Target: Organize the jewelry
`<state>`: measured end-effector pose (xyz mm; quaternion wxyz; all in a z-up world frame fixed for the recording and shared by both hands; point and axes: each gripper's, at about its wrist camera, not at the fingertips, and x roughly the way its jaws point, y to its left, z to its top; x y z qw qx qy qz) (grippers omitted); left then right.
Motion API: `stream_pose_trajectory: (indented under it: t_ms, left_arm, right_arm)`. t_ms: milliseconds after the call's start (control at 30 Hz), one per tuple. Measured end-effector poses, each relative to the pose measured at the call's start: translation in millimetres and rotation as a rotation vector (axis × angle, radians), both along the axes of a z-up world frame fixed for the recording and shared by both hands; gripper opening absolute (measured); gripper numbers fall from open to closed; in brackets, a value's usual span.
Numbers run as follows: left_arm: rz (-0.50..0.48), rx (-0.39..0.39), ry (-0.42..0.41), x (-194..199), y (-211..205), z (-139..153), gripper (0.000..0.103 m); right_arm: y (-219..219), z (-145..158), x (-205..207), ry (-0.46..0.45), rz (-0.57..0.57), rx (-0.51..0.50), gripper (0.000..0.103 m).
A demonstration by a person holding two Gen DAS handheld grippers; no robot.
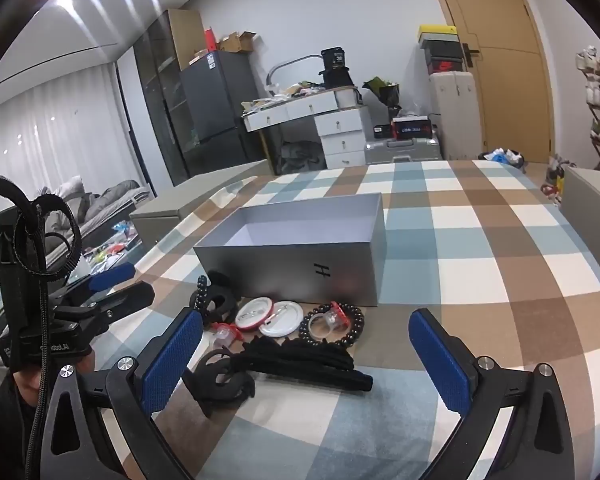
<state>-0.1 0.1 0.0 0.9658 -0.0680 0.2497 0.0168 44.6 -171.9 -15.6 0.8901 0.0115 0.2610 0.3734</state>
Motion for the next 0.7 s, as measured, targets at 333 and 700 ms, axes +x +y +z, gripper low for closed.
stream_pose_trajectory:
  t_ms: [333,700]
  left_arm:
    - [0.003,0.003,-0.002,-0.4,1.1,0.0,0.102]
    - [0.001,0.009,-0.003,-0.3,-0.2,0.2,0.102]
  right_arm:
    - [-0.1,-1.3,-0.1,0.006,-0.001,0.007,0.103]
    - [-1.3,-0.5,-0.1,0.010,0.001,0.008,0.103]
